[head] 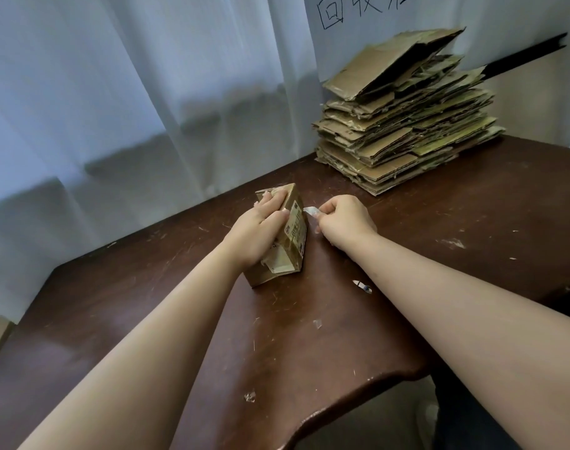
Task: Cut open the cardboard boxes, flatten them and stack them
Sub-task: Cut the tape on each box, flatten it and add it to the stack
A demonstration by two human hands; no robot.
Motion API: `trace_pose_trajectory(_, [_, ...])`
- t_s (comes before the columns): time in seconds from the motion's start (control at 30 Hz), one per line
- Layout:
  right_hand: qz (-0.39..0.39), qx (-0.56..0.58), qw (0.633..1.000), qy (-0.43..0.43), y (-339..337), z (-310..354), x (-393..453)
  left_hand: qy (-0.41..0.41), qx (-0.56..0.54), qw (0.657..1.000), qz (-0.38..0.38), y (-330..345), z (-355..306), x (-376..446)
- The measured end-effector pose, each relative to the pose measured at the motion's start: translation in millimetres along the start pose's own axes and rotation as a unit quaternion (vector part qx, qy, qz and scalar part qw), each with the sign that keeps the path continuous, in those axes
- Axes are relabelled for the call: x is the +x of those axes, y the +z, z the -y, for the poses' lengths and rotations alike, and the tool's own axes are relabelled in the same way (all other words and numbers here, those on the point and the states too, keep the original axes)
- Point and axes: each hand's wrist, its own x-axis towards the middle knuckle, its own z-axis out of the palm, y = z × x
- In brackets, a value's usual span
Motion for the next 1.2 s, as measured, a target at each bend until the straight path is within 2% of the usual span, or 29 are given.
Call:
trace_pose_trajectory(0.37, [0.000,0.062,0.998,-0.016,4.0,-0.4,-5.2,-0.007,0.039,0.999,0.001,1.5,-2.8,1.4])
trace_pose_trajectory(1.2, [0.095,0.160,0.979,-0.084,-12.2,-10.7,-80.6,-0.023,0.097,0.995,0.022,3.0,-11.5,-4.7])
